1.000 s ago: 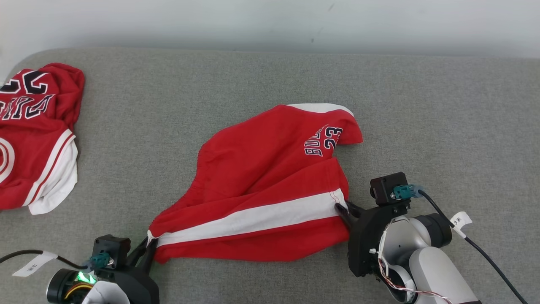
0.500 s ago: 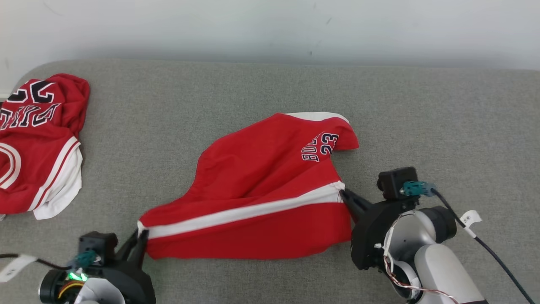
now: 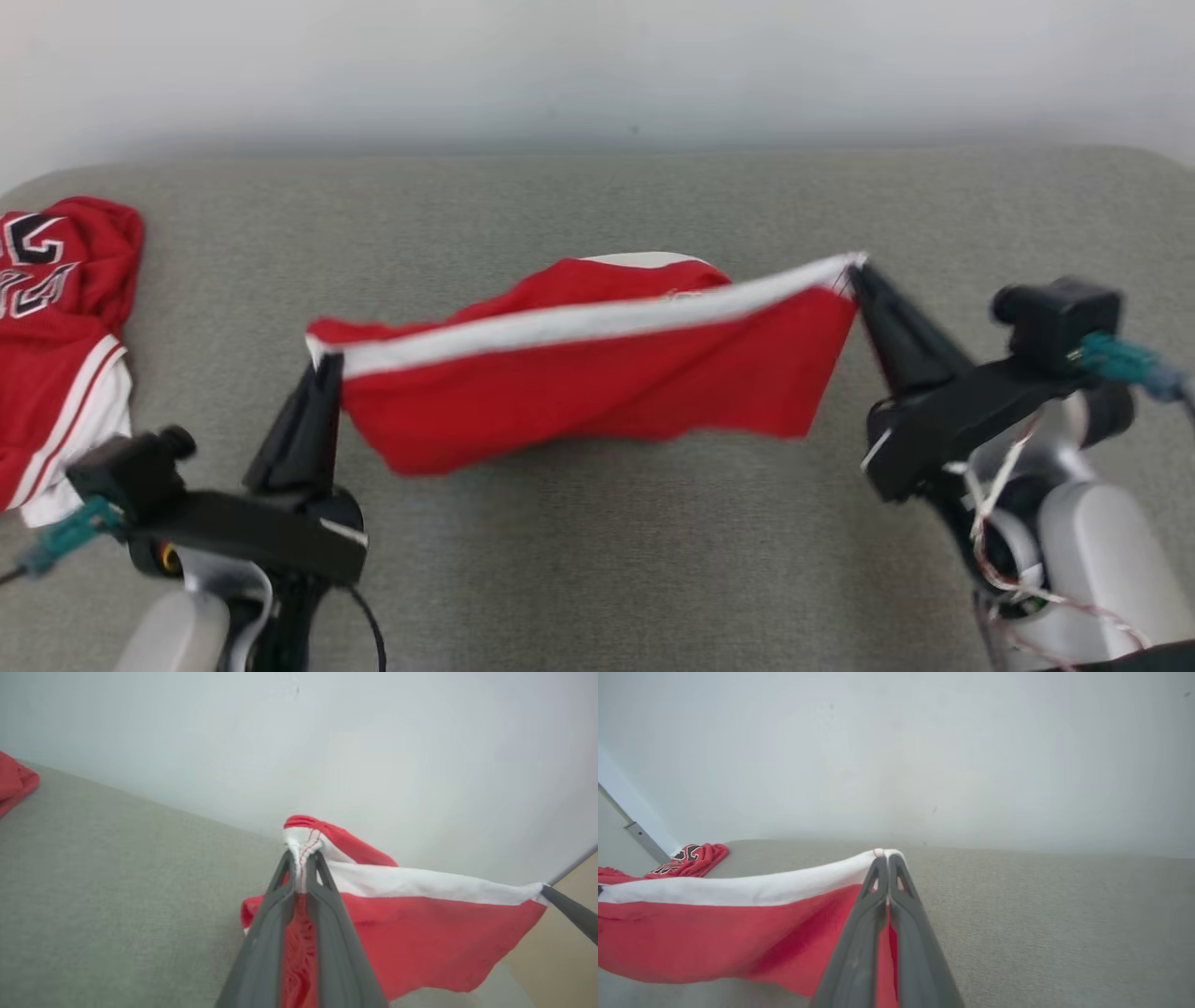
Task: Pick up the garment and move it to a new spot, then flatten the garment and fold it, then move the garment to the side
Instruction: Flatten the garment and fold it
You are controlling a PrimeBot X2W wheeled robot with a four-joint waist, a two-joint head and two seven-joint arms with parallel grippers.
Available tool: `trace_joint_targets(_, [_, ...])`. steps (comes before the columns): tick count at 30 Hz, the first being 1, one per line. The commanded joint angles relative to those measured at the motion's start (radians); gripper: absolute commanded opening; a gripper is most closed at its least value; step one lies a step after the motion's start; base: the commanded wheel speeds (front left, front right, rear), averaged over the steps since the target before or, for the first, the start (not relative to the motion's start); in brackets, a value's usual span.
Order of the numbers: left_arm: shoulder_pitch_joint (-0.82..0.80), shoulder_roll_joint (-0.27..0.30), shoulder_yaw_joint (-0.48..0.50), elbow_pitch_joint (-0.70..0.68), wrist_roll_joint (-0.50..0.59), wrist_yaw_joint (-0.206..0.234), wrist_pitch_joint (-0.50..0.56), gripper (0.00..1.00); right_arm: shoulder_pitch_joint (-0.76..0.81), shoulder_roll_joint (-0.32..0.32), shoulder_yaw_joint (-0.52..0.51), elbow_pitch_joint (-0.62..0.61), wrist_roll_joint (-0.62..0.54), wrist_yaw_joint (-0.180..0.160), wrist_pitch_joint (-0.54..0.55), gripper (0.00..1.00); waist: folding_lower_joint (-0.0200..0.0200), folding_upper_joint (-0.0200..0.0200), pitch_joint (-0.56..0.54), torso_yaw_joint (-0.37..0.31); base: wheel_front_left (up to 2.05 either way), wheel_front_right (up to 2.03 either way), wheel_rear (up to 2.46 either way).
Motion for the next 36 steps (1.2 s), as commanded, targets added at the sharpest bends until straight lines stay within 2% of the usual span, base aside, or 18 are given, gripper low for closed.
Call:
trace_joint_targets(1, [-0.020, -0.006, 0.012, -0.019, -0.018, -0.005, 0.002, 0.00, -0.018, -0.015, -0.003, -0.017, 0.007, -0.002, -0.013, 0.00, 0.0000, -0.0001, 0.009, -0.031, 0.00, 0.00, 0.00])
trace_joint_targets(7, [-0.110, -0.026, 0.063, -0.136, -0.120, 0.002, 0.049, 0.00, -0.124, -0.090, 0.004, -0.090, 0.039, -0.002, -0.099, 0.00, 0.0000, -0.0001, 0.013, -0.107, 0.00, 0.00, 0.00])
trace_joint_targets(13, [-0.240, 0.001, 0.076, -0.217, -0.167, 0.027, 0.141, 0.00, -0.278, -0.143, 0.036, -0.096, 0.063, -0.002, -0.191, 0.00, 0.0000, -0.0001, 0.014, -0.174, 0.00, 0.00, 0.00])
trace_joint_targets(17, [-0.372, 0.016, 0.097, -0.239, -0.204, 0.076, 0.230, 0.00, -0.420, -0.183, 0.092, -0.020, 0.095, -0.002, -0.212, 0.00, 0.0000, -0.0001, 0.079, -0.207, 0.00, 0.00, 0.00])
trace_joint_targets(21, [-0.509, 0.016, 0.110, -0.192, -0.215, 0.126, 0.277, 0.00, -0.568, -0.215, 0.151, 0.099, 0.110, -0.002, -0.228, 0.00, 0.0000, -0.0001, 0.201, -0.221, 0.00, 0.00, 0.00])
trace_joint_targets(25, [-0.662, 0.022, 0.116, -0.104, -0.182, 0.145, 0.277, 0.00, -0.733, -0.232, 0.199, 0.253, 0.083, -0.002, -0.287, 0.00, 0.0000, -0.0001, 0.320, -0.228, 0.00, 0.00, 0.00])
trace_joint_targets(26, [-0.662, 0.022, 0.116, -0.104, -0.182, 0.145, 0.277, 0.00, -0.733, -0.232, 0.199, 0.253, 0.083, -0.002, -0.287, 0.00, 0.0000, -0.0001, 0.320, -0.228, 0.00, 0.00, 0.00])
trace_joint_targets(28, [-0.732, 0.025, 0.119, -0.050, -0.161, 0.139, 0.260, 0.00, -0.810, -0.237, 0.216, 0.332, 0.058, -0.002, -0.330, 0.00, 0.0000, -0.0001, 0.363, -0.229, 0.00, 0.00, 0.00])
trace_joint_targets(32, [-0.868, 0.019, 0.123, 0.039, -0.119, 0.118, 0.196, 0.00, -0.960, -0.245, 0.224, 0.467, -0.008, -0.002, -0.452, 0.00, 0.0000, -0.0001, 0.425, -0.224, 0.00, 0.00, 0.00])
trace_joint_targets(36, [-0.987, -0.011, 0.121, 0.103, -0.083, 0.058, 0.089, 0.00, -1.083, -0.235, 0.194, 0.569, -0.077, -0.002, -0.590, 0.00, 0.0000, -0.0001, 0.452, -0.210, 0.00, 0.00, 0.00])
